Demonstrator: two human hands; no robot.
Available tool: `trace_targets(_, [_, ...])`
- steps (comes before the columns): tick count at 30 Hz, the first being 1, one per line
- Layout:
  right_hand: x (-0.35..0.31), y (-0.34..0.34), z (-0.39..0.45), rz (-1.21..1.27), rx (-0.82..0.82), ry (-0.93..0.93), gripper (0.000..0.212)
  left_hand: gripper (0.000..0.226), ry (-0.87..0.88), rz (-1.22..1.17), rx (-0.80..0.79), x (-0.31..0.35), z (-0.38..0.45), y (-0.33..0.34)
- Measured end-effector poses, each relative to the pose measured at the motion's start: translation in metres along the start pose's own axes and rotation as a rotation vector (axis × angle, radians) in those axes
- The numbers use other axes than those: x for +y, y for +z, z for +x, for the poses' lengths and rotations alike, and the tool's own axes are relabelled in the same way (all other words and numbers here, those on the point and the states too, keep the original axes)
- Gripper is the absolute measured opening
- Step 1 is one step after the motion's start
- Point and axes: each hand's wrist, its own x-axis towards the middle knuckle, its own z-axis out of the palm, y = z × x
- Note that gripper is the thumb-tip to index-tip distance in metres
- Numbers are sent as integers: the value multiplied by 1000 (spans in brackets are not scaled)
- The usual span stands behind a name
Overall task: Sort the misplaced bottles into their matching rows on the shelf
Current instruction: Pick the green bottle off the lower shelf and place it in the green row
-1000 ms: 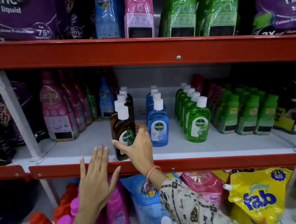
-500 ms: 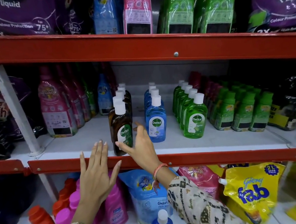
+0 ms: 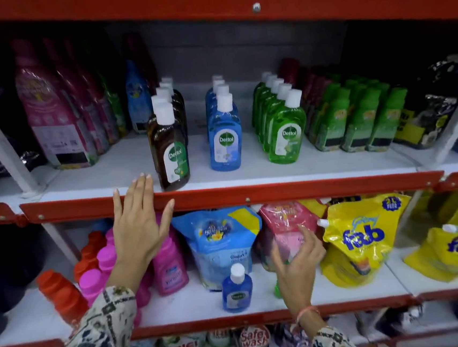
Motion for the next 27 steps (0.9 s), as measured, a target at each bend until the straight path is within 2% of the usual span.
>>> trace_targets(3, [27, 6, -20, -176, -84, 237, 85, 69, -10, -6, 18, 1, -1, 2])
trace_targets(6, [35, 14, -31, -127, -173, 513, 97, 70, -9, 1, 13, 1, -1, 4])
trace_targets(10, [43, 20, -32, -61, -156, 608, 94, 71, -15, -2, 8, 0, -1, 4])
trace_targets(18, [48, 4, -24, -11, -80, 498, 80, 70, -9, 9, 11, -1, 0, 3])
trace_targets(27, [-14, -52, 18, 163, -14, 193, 70, 68, -8, 7, 32, 1, -2, 4])
